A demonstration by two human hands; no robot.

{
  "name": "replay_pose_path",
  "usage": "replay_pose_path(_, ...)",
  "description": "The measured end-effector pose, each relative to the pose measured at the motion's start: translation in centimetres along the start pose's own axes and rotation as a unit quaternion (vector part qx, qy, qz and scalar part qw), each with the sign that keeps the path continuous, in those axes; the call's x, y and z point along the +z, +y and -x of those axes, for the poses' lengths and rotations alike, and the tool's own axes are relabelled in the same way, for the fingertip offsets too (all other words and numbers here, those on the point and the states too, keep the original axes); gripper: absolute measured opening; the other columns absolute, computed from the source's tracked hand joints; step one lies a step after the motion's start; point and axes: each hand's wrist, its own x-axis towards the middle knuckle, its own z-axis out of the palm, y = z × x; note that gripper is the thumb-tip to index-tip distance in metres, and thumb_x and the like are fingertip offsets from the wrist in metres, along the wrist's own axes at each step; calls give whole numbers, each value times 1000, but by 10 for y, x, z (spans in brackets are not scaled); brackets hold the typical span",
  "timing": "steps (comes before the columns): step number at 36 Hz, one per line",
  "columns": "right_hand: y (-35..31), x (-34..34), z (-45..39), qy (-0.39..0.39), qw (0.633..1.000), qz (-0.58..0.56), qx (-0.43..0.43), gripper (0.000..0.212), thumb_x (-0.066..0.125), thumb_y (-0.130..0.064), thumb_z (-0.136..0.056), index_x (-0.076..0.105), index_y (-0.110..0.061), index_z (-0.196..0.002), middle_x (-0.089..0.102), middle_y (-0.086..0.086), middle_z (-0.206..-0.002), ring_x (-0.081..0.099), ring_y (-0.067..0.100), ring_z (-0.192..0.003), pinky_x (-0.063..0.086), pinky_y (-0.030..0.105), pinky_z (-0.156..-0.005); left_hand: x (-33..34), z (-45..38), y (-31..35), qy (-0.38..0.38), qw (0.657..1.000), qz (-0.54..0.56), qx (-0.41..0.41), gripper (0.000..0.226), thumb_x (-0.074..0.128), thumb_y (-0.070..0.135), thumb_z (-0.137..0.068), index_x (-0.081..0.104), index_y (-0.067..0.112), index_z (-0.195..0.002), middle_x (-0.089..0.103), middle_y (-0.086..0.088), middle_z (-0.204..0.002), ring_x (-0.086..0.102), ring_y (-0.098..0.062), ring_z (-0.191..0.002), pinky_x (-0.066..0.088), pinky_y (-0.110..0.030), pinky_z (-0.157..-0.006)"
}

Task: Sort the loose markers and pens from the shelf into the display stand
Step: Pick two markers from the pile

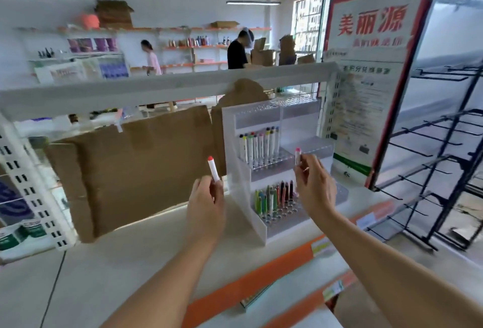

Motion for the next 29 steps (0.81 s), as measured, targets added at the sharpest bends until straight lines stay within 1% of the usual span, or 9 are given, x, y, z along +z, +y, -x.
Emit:
replay_pose_path(3, 6, 3, -20, 13, 1000, -6, -4, 16, 48, -22, -97, 56, -10, -104, 61, 5, -97, 61, 30, -69, 38, 32, -57, 18, -17, 1, 29, 1000, -5, 3, 23, 48, 18, -97, 47, 12, -75, 51, -3, -74, 47, -19, -63, 29, -30, -54)
replay_pose_path(7, 12, 8, -47, 32, 999, -18, 1, 12, 51, -15, -95, 56, -8, -104, 62, 7, -92, 49, 22, -68, 30, 29, -56, 36, -35, 1, 32, 999, -15, 11, 21, 49, 18, -97, 51, 10, -77, 51, -2, -74, 47, -19, -62, 29, -23, -50)
replay_pose_path(12, 21, 20, -83, 56, 998, -33, 4, 6, 50, -19, -96, 53, -14, -95, 64, 2, -78, 60, 27, -67, 49, 38, -59, 51, -51, 5, 43, 999, -22, 22, 16, 51, 14, -95, 57, 7, -82, 52, 0, -75, 50, -19, -62, 30, -21, -49)
replay_pose_path(14, 20, 22, -98, 61, 997, -38, 5, 6, 51, -18, -96, 54, -12, -96, 61, -2, -74, 59, 26, -66, 51, 41, -62, 54, -57, 6, 49, 998, -30, 26, 15, 51, 13, -95, 59, 7, -84, 51, 1, -75, 48, -17, -61, 30, -19, -49)
replay_pose_path(16, 21, 26, -110, 59, 997, -50, 14, 7, 51, -19, -97, 54, -12, -98, 55, -9, -71, 55, 21, -66, 49, 37, -64, 58, -62, 6, 55, 997, -45, 29, 15, 50, 12, -95, 59, 6, -85, 51, 0, -76, 47, -18, -62, 28, -19, -50)
replay_pose_path(21, 28, 40, -128, 14, 997, -78, -3, 6, 51, -19, -97, 52, -14, -98, 49, -15, -68, 50, 16, -65, 43, 32, -57, 74, -70, 7, 77, 996, -48, 4, 16, 48, 15, -97, 60, 6, -91, 53, -2, -79, 51, -21, -67, 31, -24, -53)
replay_pose_path(25, 39, 50, -139, -40, 997, -62, -33, 7, 49, -22, -98, 51, -15, -99, 53, -7, -75, 48, 17, -63, 26, 23, -47, 89, -70, 17, 91, 994, -50, -16, 17, 49, 17, -97, 60, 4, -94, 52, -2, -80, 51, -22, -67, 31, -25, -56)
replay_pose_path(27, 43, 54, -145, -67, 995, -58, -46, 9, 48, -23, -98, 51, -15, -102, 56, -4, -78, 49, 19, -64, 29, 25, -50, 95, -69, 21, 98, 993, -56, -24, 16, 49, 17, -96, 59, 4, -93, 52, -2, -79, 52, -22, -67, 34, -23, -54)
replay_pose_path(29, 46, 56, -150, -93, 992, -66, -56, 10, 47, -24, -98, 50, -14, -101, 58, -1, -78, 50, 20, -64, 33, 26, -53, 100, -68, 24, 105, 993, -51, -31, 16, 49, 17, -96, 59, 6, -92, 52, -1, -78, 56, -23, -67, 43, -29, -55)
